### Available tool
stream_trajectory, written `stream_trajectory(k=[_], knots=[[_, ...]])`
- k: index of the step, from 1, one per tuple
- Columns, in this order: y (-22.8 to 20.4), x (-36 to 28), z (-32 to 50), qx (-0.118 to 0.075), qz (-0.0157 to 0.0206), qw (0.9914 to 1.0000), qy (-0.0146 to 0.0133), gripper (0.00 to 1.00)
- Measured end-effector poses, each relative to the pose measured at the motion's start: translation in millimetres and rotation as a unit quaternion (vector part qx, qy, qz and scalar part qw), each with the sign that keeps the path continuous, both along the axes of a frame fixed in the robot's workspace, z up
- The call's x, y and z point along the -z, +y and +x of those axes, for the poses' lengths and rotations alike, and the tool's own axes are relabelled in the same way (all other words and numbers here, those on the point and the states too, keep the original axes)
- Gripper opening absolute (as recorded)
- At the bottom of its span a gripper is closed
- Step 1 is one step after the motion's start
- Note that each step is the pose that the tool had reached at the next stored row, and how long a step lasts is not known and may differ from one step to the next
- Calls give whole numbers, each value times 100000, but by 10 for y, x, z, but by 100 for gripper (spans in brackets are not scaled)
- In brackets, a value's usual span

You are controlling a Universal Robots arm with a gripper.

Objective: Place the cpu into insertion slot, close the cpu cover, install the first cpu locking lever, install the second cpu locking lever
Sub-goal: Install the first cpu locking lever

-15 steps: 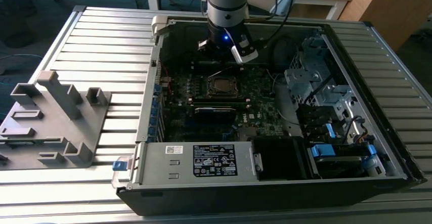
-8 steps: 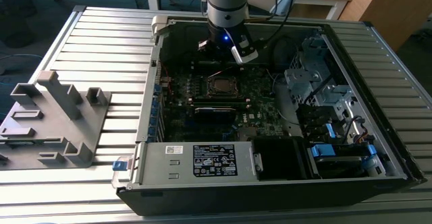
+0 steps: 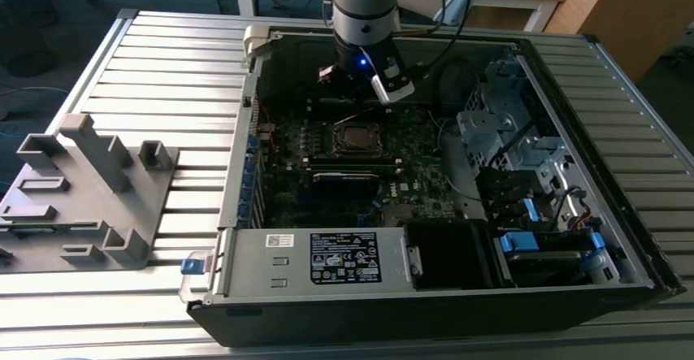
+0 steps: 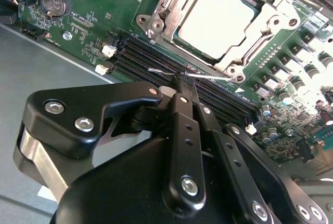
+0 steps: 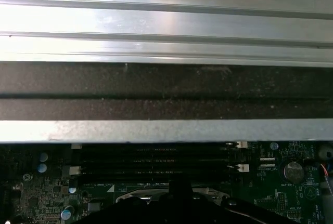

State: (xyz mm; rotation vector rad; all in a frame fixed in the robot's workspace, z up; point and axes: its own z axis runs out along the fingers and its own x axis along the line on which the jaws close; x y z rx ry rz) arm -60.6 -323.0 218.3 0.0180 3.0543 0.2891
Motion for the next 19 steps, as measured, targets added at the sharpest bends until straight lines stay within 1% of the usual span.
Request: stream_trajectory(k=[4,7,9,13,15,19], knots=[[0,6,0,139,19,100000,-17,11],[0,13,0,2116,-1,99978,2,11],[0,18,0,3600,1,99935,-6,11],[0,25,0,6343,2,99799,1,11],[0,26,-1,6795,2,99769,4,11],[0,28,-6,6903,5,99761,-5,11]])
